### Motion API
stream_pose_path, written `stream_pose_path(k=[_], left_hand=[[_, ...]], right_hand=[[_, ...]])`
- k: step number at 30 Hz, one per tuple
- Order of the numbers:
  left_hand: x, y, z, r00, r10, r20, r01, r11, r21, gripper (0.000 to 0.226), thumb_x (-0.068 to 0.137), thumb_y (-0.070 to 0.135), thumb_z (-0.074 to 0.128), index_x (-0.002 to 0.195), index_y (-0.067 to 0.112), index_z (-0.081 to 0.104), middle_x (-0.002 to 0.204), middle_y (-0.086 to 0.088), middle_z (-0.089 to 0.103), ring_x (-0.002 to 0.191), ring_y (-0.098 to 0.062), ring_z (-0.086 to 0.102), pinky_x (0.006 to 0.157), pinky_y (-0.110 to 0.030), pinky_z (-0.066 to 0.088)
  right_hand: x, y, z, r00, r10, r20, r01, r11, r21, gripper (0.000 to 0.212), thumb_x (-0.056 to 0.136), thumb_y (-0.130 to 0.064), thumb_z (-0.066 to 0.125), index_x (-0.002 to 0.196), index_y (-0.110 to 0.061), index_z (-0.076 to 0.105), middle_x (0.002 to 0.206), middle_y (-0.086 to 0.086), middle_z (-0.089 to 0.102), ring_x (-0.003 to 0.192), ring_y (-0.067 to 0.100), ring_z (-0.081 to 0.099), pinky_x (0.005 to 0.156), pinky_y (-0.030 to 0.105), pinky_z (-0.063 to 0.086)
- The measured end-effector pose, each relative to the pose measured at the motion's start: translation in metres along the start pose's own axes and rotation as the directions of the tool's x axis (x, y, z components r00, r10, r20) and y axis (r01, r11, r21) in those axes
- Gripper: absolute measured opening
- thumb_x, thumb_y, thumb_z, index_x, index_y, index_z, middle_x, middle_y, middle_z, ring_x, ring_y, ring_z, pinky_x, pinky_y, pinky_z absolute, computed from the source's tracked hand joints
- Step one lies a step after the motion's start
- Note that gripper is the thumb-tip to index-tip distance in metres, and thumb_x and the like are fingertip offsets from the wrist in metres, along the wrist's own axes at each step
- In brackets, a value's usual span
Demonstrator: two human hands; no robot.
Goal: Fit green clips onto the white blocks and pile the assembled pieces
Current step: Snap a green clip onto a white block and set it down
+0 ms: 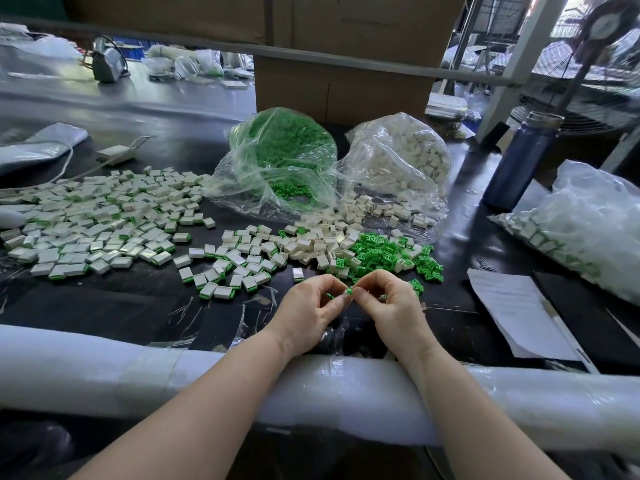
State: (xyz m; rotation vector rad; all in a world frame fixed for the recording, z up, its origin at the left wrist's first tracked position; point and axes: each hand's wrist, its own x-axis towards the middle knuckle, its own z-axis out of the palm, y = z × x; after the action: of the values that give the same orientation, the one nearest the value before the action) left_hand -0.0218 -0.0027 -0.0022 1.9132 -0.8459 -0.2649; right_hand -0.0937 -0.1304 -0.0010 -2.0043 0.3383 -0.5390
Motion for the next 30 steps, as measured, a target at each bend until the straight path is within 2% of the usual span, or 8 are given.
stream_pose_path(k=[4, 6, 8, 13, 18, 22, 27, 30], left_hand=[[-0.001, -0.002, 0.0, 0.982, -0.033, -0.184, 0.038, 0.999, 0.019, 0.015, 0.09, 0.014, 0.057, 0.103, 0.017, 0.063, 0.082, 0.008, 0.061, 0.077, -0.008, 0.059, 0.073, -0.016, 0.05], [0.0, -0.003, -0.001, 0.95, -0.01, -0.312, 0.053, 0.99, 0.128, 0.021, 0.092, 0.011, 0.053, 0.108, 0.019, 0.063, 0.089, 0.007, 0.06, 0.079, -0.007, 0.057, 0.071, -0.011, 0.047], [0.001, -0.006, -0.002, 0.932, 0.002, -0.363, 0.089, 0.969, 0.232, 0.026, 0.094, 0.009, 0.049, 0.114, 0.018, 0.063, 0.1, 0.001, 0.055, 0.087, -0.011, 0.053, 0.078, -0.015, 0.043], [0.005, -0.012, 0.004, 0.961, -0.086, -0.264, 0.201, 0.872, 0.446, 0.035, 0.095, 0.017, 0.045, 0.13, 0.014, 0.051, 0.124, -0.007, 0.035, 0.115, -0.022, 0.035, 0.102, -0.026, 0.029], [0.008, -0.014, 0.005, 0.933, -0.186, -0.307, 0.334, 0.764, 0.552, 0.036, 0.094, 0.031, 0.045, 0.123, 0.01, 0.048, 0.138, -0.01, 0.02, 0.126, -0.027, 0.023, 0.108, -0.031, 0.021], [0.009, -0.015, 0.005, 0.914, -0.216, -0.343, 0.387, 0.72, 0.576, 0.045, 0.093, 0.038, 0.044, 0.128, 0.009, 0.041, 0.142, -0.007, 0.011, 0.133, -0.026, 0.013, 0.112, -0.034, 0.016], [0.008, -0.013, 0.005, 0.961, -0.117, -0.249, 0.254, 0.725, 0.64, 0.059, 0.095, 0.044, 0.037, 0.142, 0.011, 0.026, 0.146, -0.004, 0.005, 0.138, -0.026, 0.005, 0.116, -0.035, 0.002], [0.009, -0.013, 0.007, 0.985, -0.101, -0.141, 0.168, 0.746, 0.644, 0.064, 0.097, 0.046, 0.029, 0.148, 0.014, 0.009, 0.154, 0.0, -0.006, 0.143, -0.02, -0.007, 0.11, -0.029, -0.012]], right_hand=[[0.0, -0.001, -0.002, 0.997, 0.008, -0.071, -0.006, 0.999, 0.037, 0.015, 0.082, -0.01, 0.068, 0.071, -0.019, 0.062, 0.067, -0.002, 0.059, 0.062, 0.009, 0.05, 0.06, 0.019, 0.044], [0.0, -0.001, -0.002, 0.997, 0.018, -0.069, -0.016, 0.999, 0.03, 0.014, 0.082, -0.01, 0.068, 0.071, -0.017, 0.062, 0.066, 0.0, 0.059, 0.06, 0.008, 0.049, 0.058, 0.017, 0.043], [-0.001, -0.001, -0.002, 0.997, 0.019, -0.068, -0.019, 1.0, 0.004, 0.013, 0.081, -0.011, 0.069, 0.071, -0.016, 0.063, 0.066, 0.002, 0.06, 0.059, 0.008, 0.049, 0.057, 0.017, 0.043], [-0.002, -0.002, -0.002, 0.997, 0.026, -0.069, -0.027, 1.0, -0.011, 0.014, 0.081, -0.009, 0.069, 0.07, -0.015, 0.063, 0.064, -0.003, 0.059, 0.056, 0.001, 0.048, 0.056, 0.012, 0.042], [-0.002, -0.001, -0.002, 0.996, 0.023, -0.081, -0.024, 0.999, -0.02, 0.016, 0.081, -0.009, 0.069, 0.068, -0.017, 0.063, 0.062, -0.006, 0.057, 0.056, -0.002, 0.05, 0.057, 0.009, 0.041], [0.0, 0.003, -0.002, 0.992, 0.046, -0.116, -0.055, 0.995, -0.081, 0.014, 0.081, -0.013, 0.069, 0.069, -0.018, 0.063, 0.065, -0.005, 0.058, 0.06, 0.006, 0.05, 0.059, 0.015, 0.04], [0.003, 0.004, -0.003, 0.965, 0.052, -0.258, -0.11, 0.97, -0.218, 0.007, 0.086, -0.014, 0.064, 0.079, -0.016, 0.065, 0.086, -0.002, 0.057, 0.088, 0.02, 0.053, 0.081, 0.033, 0.044], [0.004, 0.007, -0.007, 0.916, 0.111, -0.386, -0.244, 0.917, -0.316, 0.011, 0.087, -0.017, 0.061, 0.097, -0.019, 0.066, 0.106, 0.001, 0.054, 0.109, 0.022, 0.045, 0.093, 0.035, 0.034]])
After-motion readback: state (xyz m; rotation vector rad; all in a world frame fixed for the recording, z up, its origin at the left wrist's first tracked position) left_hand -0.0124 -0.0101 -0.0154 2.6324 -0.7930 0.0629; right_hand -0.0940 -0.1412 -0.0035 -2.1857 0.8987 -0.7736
